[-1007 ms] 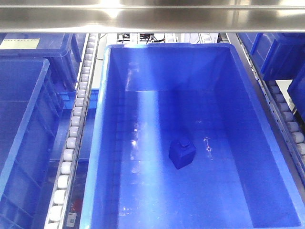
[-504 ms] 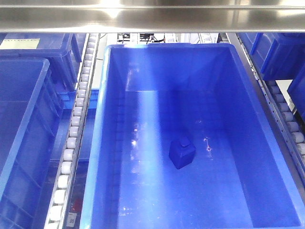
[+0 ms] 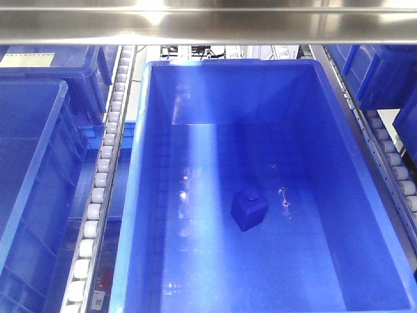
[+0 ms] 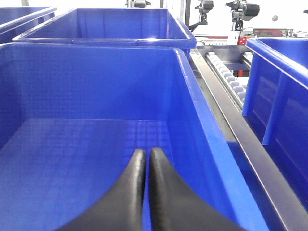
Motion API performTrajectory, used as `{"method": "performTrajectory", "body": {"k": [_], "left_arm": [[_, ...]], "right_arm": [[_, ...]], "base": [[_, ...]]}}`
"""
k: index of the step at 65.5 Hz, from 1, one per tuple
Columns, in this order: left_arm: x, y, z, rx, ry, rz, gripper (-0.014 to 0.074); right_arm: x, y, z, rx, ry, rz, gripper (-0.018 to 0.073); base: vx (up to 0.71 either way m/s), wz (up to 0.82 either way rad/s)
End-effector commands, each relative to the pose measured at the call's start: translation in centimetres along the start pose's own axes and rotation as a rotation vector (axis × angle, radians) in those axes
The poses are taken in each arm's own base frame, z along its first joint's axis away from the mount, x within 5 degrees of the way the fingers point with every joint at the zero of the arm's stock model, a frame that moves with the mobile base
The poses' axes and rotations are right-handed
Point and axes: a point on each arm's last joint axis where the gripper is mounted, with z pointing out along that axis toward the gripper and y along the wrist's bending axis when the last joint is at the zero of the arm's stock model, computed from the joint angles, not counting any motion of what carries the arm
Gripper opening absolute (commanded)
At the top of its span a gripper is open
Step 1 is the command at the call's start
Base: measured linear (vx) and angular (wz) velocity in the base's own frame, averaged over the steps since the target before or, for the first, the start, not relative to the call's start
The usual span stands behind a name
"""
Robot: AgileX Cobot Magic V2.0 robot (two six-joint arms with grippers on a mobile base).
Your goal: Pour parts from conveyor to right shelf
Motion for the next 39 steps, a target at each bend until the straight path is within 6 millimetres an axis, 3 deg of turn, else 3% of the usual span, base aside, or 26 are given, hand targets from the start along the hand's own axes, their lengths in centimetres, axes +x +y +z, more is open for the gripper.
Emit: {"method": "performTrajectory", "body": {"k": [1,39], "left_arm": [[-1.39,-0.08,-0.23,0.010,-0.103,-0.016,-0.0006],[-1.39,-0.08,-0.23,0.010,-0.103,-0.016,-0.0006]], "right_arm": [[-0.52,-0.07,-0.06,0.008,-0.089,-0.016,-0.0005],[-0.55,-0.07,-0.05,0.009,-0.088,-0.015,-0.0005]], "base": [[0.00,0.00],[0.00,0.00]]}}
